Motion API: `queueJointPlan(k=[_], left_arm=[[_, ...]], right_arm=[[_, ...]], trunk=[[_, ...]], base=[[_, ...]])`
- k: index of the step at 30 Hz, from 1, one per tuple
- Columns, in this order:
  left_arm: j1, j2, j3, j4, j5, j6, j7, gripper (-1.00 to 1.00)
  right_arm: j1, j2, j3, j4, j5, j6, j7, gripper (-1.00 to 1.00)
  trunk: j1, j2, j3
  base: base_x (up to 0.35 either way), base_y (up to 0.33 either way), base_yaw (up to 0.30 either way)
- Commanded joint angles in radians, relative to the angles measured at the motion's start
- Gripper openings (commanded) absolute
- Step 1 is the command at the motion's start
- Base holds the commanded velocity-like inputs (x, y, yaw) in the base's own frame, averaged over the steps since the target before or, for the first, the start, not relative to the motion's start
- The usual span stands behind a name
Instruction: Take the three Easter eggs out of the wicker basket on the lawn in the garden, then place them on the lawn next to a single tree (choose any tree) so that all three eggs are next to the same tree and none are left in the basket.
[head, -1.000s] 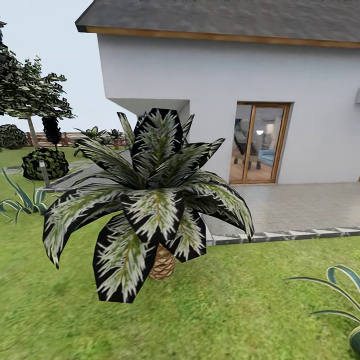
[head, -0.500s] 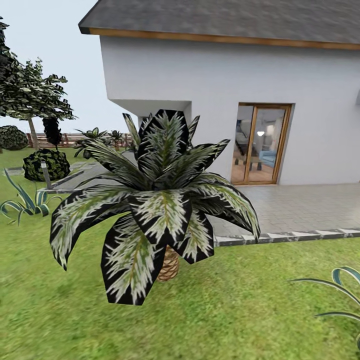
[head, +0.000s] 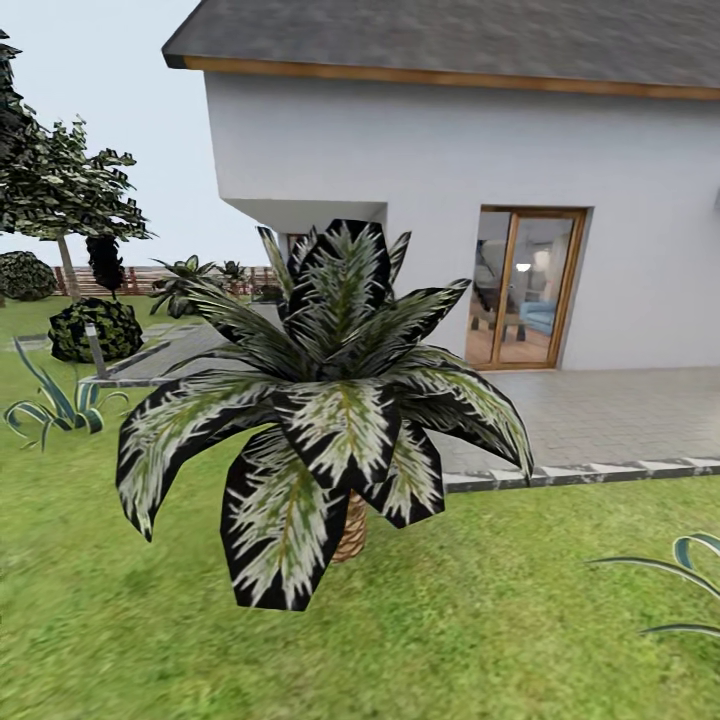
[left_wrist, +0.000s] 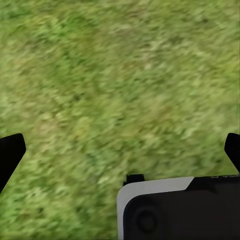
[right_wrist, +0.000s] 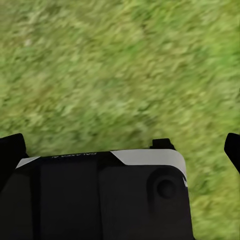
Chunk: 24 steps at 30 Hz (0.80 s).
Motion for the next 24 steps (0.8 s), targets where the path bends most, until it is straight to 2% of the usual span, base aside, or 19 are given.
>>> queueJointPlan(k=[1, 24], left_arm=[[0.0, 0.0, -0.004, 0.001, 0.0, -0.003, 0.001, 1.0], [0.0, 0.0, -0.004, 0.001, 0.0, -0.003, 0.001, 1.0]], right_arm=[[0.0, 0.001, -0.005, -0.002, 0.0, 0.006, 0.001, 1.0], [0.0, 0.001, -0.005, -0.002, 0.0, 0.006, 0.002, 1.0]], trunk=[[0.0, -0.001, 0.0], [0.0, -0.001, 0.002]], base=[[0.0, 0.105, 0.0], [0.0, 0.138, 0.0]])
